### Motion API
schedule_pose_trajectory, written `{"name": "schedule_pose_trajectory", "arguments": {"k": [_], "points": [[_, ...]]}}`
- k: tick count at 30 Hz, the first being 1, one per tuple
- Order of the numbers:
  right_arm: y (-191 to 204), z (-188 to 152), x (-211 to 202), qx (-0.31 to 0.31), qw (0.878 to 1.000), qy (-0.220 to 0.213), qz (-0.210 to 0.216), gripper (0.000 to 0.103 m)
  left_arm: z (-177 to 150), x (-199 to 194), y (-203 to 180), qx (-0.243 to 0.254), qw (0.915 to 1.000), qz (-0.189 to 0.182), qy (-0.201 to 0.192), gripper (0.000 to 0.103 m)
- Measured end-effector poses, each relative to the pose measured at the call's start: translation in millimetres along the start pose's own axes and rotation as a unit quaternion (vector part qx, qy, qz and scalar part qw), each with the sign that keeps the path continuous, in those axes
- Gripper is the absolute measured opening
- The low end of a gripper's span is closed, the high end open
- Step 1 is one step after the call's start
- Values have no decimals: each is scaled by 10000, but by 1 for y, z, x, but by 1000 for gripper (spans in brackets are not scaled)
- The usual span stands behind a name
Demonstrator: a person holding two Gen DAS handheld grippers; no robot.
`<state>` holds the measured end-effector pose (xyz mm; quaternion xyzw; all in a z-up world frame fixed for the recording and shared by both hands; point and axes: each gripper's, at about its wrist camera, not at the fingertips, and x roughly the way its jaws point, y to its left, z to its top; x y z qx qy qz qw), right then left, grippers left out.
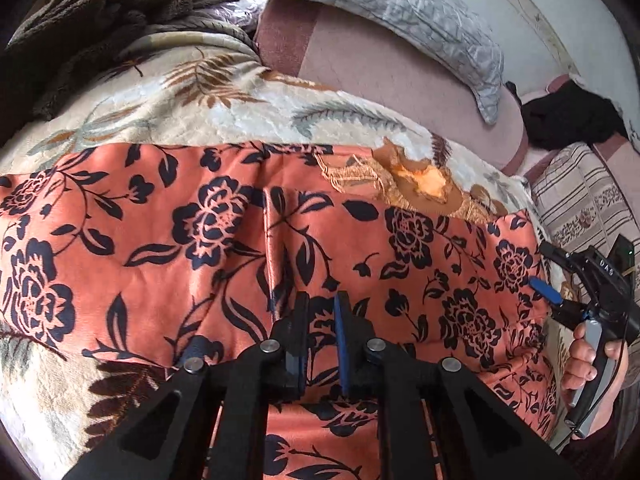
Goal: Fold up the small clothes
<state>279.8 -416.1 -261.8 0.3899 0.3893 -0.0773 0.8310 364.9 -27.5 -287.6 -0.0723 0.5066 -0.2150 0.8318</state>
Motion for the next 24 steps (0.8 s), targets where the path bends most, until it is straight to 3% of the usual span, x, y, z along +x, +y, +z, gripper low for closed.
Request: {"name": "schedule_pose_trajectory", "arguments": {"k": [4, 8, 16, 21, 23, 24], "points": [[-5, 2, 1, 65, 10000, 11, 14, 73, -2, 17, -2, -63, 9997, -162, 142, 11], [-7, 3, 0, 92, 10000, 3, -2, 73, -5, 22, -12, 78, 9998, -182, 51, 1], [-9, 4, -5, 121, 9999, -103, -11, 73, 4, -16, 2, -128, 9983, -169, -542, 0], [-8, 2, 1, 171, 9999, 16, 18, 73, 5, -11, 14, -312, 9980, -520, -175, 0], [-6, 0, 3, 140, 9999, 48, 7, 73, 3, -3, 11, -277, 9975, -641, 79, 8], [-5, -1, 4, 122, 9999, 51, -6, 73, 1, 2, 8, -239, 9969, -711, 239, 24]]}}
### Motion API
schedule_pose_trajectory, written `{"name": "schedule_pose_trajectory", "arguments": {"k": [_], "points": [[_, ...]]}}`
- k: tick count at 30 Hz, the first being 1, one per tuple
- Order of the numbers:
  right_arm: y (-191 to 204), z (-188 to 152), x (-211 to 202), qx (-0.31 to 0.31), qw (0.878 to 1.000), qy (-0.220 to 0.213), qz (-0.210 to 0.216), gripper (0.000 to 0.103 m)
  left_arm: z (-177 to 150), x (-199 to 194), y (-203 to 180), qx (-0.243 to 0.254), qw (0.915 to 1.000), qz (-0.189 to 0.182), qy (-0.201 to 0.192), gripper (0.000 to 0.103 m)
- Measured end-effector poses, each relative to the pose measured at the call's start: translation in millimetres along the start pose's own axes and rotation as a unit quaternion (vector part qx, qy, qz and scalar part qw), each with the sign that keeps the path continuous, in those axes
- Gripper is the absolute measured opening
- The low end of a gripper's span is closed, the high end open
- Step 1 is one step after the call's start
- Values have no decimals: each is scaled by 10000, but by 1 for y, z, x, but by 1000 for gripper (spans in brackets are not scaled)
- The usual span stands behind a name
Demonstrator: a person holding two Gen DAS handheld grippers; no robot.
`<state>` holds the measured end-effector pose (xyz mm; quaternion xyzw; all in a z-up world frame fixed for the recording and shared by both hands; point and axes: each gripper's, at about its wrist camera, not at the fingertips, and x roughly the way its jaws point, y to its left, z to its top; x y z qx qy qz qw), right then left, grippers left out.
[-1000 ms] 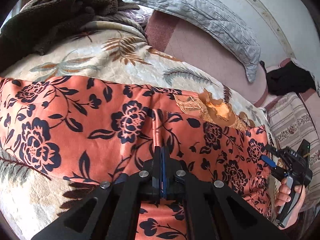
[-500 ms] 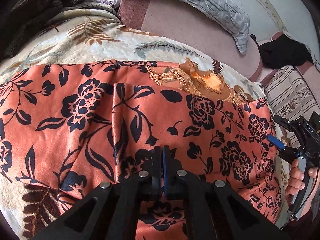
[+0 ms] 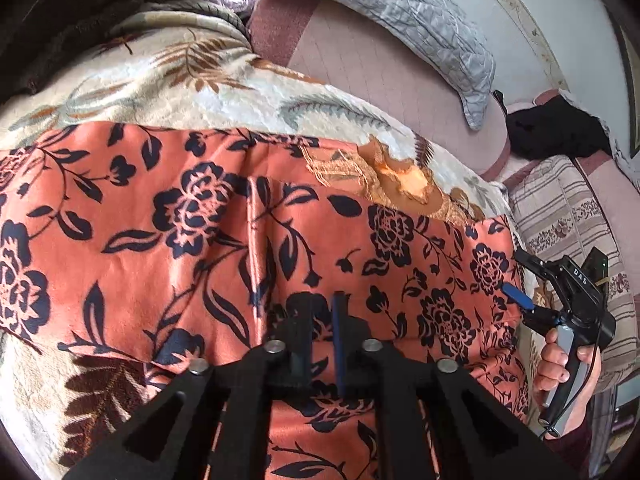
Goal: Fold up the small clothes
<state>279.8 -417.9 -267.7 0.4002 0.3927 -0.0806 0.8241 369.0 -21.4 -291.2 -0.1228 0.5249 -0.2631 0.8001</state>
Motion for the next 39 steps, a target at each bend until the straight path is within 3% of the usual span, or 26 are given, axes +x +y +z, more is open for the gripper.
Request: {"name": "schedule_pose_trajectory", "arguments": {"k": [1, 2, 6, 8, 10, 11, 16, 19, 25, 28, 30, 31, 32, 34, 35, 39], "points": [[1, -1, 1, -15, 10000, 0, -14, 73, -2, 5, -2, 13, 9999, -48, 159, 45], [1, -1, 1, -19, 10000, -4, -21, 73, -4, 8, -3, -11, 9997, -111, 231, 51], [-4, 2, 0, 64, 10000, -35, -12, 73, -6, 10, 2, -140, 9994, -264, 190, 51], [-7, 3, 0, 101, 9999, -37, -9, 73, -4, 15, 11, -324, 9991, -222, 185, 35], [-10, 4, 1, 125, 9999, -19, 6, 73, -3, 18, 16, -416, 9990, -38, 175, 8], [-11, 5, 2, 133, 9999, -10, 6, 73, -2, 18, 18, -446, 9989, 6, 119, 5], [-10, 6, 8, 84, 10000, 26, -25, 73, -1, 22, 14, -281, 9990, 312, -128, 0], [-9, 7, 6, 83, 9999, -67, -37, 70, -1, 13, 5, -99, 9979, 426, -479, 0], [-19, 20, -22, 262, 9974, -669, 86, 70, 4, -23, 5, -91, 9935, 541, -997, 0], [-21, 24, -34, 248, 9943, -1031, 151, 70, 6, -23, 12, -134, 9952, 433, -866, 0], [-24, 26, -27, 283, 9953, -924, 112, 49, 4, -13, 14, -182, 9970, 370, -658, 0], [-27, 27, -19, 322, 9965, -769, 24, 30, 4, -8, 14, -212, 9975, 369, -564, 0], [-32, 27, -11, 365, 9975, -596, -126, 29, 2, -2, 13, -254, 9980, 366, -443, 0], [-42, 22, 16, 434, 9974, -38, -571, 29, 0, 11, 13, -314, 9992, 238, -115, 12], [-48, 20, 28, 532, 9963, 254, -628, 28, -1, 15, 11, -307, 9993, 214, -72, 13], [-39, 20, 14, 585, 9976, 146, -341, 28, -4, 15, 2, -48, 9989, 410, -240, 13]]}}
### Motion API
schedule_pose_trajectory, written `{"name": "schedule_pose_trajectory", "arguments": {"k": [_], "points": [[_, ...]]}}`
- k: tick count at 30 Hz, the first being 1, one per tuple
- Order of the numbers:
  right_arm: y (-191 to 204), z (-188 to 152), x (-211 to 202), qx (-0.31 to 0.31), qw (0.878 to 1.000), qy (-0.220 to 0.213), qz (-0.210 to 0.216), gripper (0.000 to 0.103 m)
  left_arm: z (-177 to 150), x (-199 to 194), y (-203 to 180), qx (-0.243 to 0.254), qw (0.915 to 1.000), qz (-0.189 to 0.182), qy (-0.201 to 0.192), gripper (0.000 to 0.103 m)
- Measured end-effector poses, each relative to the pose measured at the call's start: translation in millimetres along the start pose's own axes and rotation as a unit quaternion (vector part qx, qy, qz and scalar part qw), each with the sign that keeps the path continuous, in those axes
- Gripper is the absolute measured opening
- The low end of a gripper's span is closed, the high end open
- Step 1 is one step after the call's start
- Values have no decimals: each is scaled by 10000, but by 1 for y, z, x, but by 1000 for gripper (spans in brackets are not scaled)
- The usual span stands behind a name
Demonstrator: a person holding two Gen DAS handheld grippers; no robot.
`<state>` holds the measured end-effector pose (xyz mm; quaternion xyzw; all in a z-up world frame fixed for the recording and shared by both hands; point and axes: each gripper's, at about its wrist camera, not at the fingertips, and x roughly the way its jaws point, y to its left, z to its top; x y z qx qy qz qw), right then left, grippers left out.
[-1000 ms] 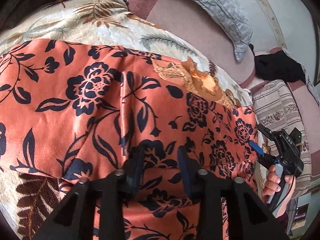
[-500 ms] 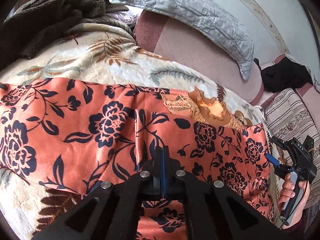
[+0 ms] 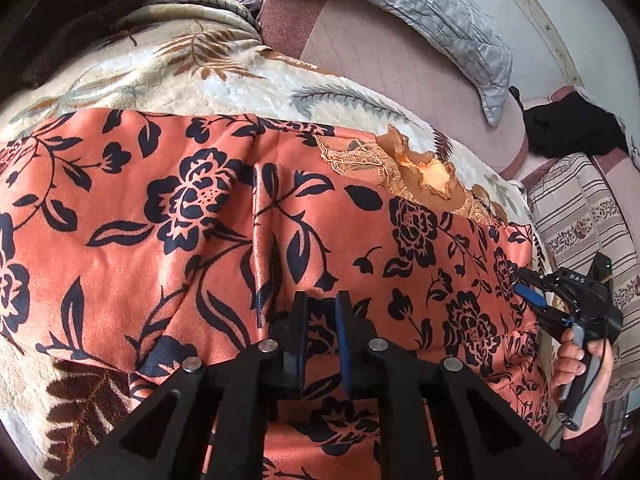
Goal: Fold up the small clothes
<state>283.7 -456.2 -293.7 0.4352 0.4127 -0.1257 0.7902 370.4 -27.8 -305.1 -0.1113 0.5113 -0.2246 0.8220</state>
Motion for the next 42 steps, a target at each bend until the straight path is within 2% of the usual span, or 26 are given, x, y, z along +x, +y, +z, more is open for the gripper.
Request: {"name": "schedule_pose_trajectory", "arguments": {"k": [3, 5, 6, 8, 9, 10, 12, 13, 14, 15, 18, 19, 20, 22, 25, 27, 30, 32, 35, 36, 37, 38, 39, 40, 42], "points": [[18, -6, -15, -371, 9988, -238, 198, 31, 7, -21, 9, -153, 9993, 124, -327, 13], [32, -11, -20, -714, 9965, -351, 238, 31, 10, -40, 18, -249, 9971, 378, -614, 14], [38, -14, -20, -833, 9955, -357, 278, 31, 11, -49, 26, -354, 9955, 508, -716, 18], [45, -19, -16, -973, 9941, -281, 378, 31, 12, -69, 48, -674, 9911, 693, -915, 41], [48, -22, -12, -999, 9938, -216, 429, 31, 10, -79, 63, -925, 9869, 797, -1051, 64], [50, -25, -9, -1019, 9936, -146, 471, 31, 8, -91, 81, -1199, 9807, 940, -1225, 70], [56, -33, -3, -1085, 9927, -14, 529, 33, 1, -114, 117, -1733, 9654, 1264, -1483, 70], [59, -36, -2, -1130, 9921, 32, 551, 44, -3, -125, 137, -2033, 9573, 1326, -1570, 71], [62, -40, -2, -1154, 9916, 29, 581, 66, -8, -134, 158, -2384, 9481, 1320, -1638, 71], [63, -44, -4, -1159, 9912, -26, 640, 72, -14, -142, 180, -2769, 9372, 1286, -1687, 72], [70, -53, -7, -1276, 9897, -59, 644, 73, -33, -156, 238, -3800, 8983, 1194, -1854, 73], [71, -55, -7, -1297, 9895, -56, 630, 73, -37, -156, 254, -4038, 8891, 1124, -1837, 73], [71, -56, -7, -1312, 9894, -46, 615, 73, -41, -154, 269, -4228, 8828, 950, -1813, 73], [72, -57, -4, -1334, 9893, -34, 590, 73, -45, -155, 283, -4372, 8742, 591, -2030, 72], [75, -58, 0, -1385, 9887, -22, 575, 73, -39, -156, 291, -4231, 8785, 516, -2157, 71], [76, -58, 3, -1394, 9886, -16, 560, 73, -37, -154, 300, -4304, 8719, 445, -2292, 67], [76, -59, 6, -1415, 9884, 35, 551, 73, -37, -153, 314, -4537, 8590, 251, -2360, 40], [76, -58, 7, -1430, 9883, 38, 531, 73, -39, -152, 323, -4676, 8502, 129, -2416, 36], [74, -57, 8, -1392, 9887, 49, 551, 72, -34, -150, 330, -4651, 8506, 253, -2440, 21], [73, -56, 8, -1387, 9887, 42, 562, 71, -32, -148, 330, -4648, 8511, 323, -2420, 11], [74, -56, 8, -1406, 9885, 32, 551, 70, -31, -147, 327, -4628, 8529, 413, -2381, 8], [75, -57, 8, -1457, 9880, 6, 505, 64, -29, -148, 322, -4557, 8562, 533, -2377, 8], [76, -57, 8, -1533, 9872, -22, 436, 60, -24, -150, 312, -4389, 8622, 664, -2440, 7], [77, -58, 8, -1602, 9865, -48, 347, 55, -17, -153, 299, -4133, 8718, 786, -2510, 7], [80, -59, 5, -1676, 9856, -121, 215, 51, 4, -158, 261, -3443, 8964, 1002, -2605, 6]]}}
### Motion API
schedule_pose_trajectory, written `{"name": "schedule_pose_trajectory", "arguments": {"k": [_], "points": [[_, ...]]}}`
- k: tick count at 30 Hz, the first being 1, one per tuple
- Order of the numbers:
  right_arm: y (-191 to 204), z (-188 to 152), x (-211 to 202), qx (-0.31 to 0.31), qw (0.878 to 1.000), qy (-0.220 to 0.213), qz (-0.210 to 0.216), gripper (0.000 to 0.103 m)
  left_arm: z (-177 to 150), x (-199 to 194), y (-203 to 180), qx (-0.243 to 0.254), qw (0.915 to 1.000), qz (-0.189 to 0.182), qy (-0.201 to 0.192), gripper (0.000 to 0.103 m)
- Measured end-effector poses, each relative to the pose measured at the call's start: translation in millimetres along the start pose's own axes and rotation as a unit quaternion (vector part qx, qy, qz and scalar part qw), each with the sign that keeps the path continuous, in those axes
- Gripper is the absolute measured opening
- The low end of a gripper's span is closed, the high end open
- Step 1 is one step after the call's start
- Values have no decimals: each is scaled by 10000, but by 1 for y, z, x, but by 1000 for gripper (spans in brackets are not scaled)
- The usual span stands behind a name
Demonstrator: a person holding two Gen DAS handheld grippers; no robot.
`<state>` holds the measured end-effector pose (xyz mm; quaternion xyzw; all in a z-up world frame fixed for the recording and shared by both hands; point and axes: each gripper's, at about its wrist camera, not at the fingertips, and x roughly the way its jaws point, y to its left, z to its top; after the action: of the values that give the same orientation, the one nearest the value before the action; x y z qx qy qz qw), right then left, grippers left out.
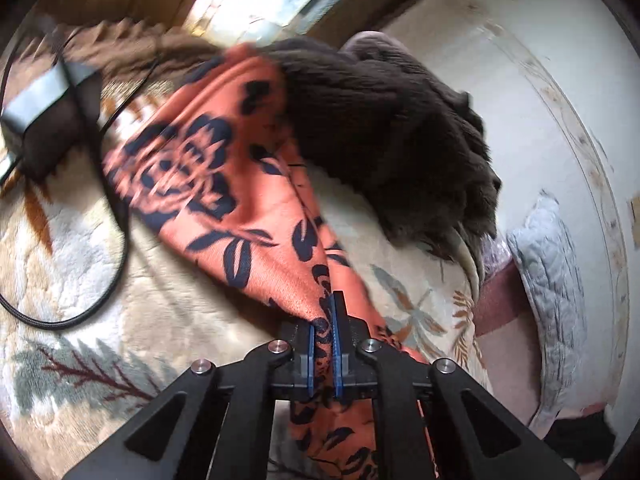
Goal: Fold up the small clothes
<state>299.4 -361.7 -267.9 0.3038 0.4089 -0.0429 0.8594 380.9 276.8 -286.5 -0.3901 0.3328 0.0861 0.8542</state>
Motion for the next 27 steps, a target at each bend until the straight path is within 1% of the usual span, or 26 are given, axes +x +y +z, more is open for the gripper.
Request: {"name": "schedule_pose_trajectory", "arguments": {"k": [1, 3, 4, 5, 6, 8, 9, 11, 12, 13, 14, 15, 16, 17, 19, 20, 21, 22, 24, 25, 26, 27], "points": [[0, 1, -2, -9, 10000, -43, -4, 51, -8, -5, -24, 422, 9991, -38, -42, 6], [1, 2, -8, -8, 9999, -144, 13, 51, -32, -14, -74, 1253, 9919, -220, -40, 6], [1, 3, -12, -7, 9998, -195, 9, 51, -47, -15, -99, 1647, 9858, -327, 1, 6], [1, 3, -15, -6, 9997, -238, 4, 51, -66, -17, -125, 2068, 9773, -451, 65, 6], [-1, 4, -19, 1, 9996, -273, 0, 51, -88, -18, -149, 2488, 9666, -589, 151, 6], [-5, 7, -25, 58, 9994, -339, 7, 51, -139, -19, -192, 3208, 9418, -905, 445, 6], [-8, 8, -27, 98, 9993, -367, 19, 51, -167, -17, -209, 3514, 9277, -1063, 674, 6], [-14, 12, -32, 177, 9989, -432, 24, 51, -223, -10, -238, 4098, 8956, -1242, 1208, 7], [-17, 14, -34, 208, 9988, -453, 23, 51, -251, -5, -247, 4377, 8780, -1208, 1515, 8], [-19, 15, -35, 233, 9987, -448, 48, 51, -276, 0, -251, 4602, 8621, -1106, 1809, 8], [-22, 16, -36, 253, 9988, -413, 93, 51, -295, 7, -251, 4741, 8508, -943, 2059, 10], [-24, 17, -37, 287, 9988, -369, 126, 52, -309, 10, -247, 4796, 8449, -785, 2235, 17], [-26, 17, -38, 347, 9987, -350, 142, 52, -315, 6, -239, 4782, 8432, -715, 2348, 23], [-29, 17, -39, 398, 9986, -317, 170, 55, -315, 0, -233, 4723, 8450, -732, 2398, 26], [-31, 16, -39, 463, 9982, -223, 304, 62, -303, -22, -223, 4588, 8509, -903, 2395, 34], [-30, 16, -39, 475, 9981, -181, 343, 65, -294, -32, -222, 4522, 8556, -1017, 2304, 38], [-27, 15, -38, 460, 9981, -154, 369, 65, -280, -47, -219, 4434, 8640, -1123, 2105, 47], [-23, 13, -38, 399, 9983, -136, 396, 65, -264, -58, -215, 4328, 8742, -1197, 1849, 58], [-8, 5, -38, 165, 9988, -69, 445, 65, -233, -80, -204, 4091, 8953, -1219, 1271, 70], [2, 0, -37, -19, 9989, -13, 479, 65, -219, -75, -205, 3969, 9058, -1076, 1026, 71], [14, -6, -35, -261, 9984, 43, 503, 65, -207, -73, -200, 3877, 9140, -834, 855, 71], [27, -13, -34, -536, 9973, 88, 503, 65, -196, -66, -193, 3793, 9208, -510, 746, 71]]}}
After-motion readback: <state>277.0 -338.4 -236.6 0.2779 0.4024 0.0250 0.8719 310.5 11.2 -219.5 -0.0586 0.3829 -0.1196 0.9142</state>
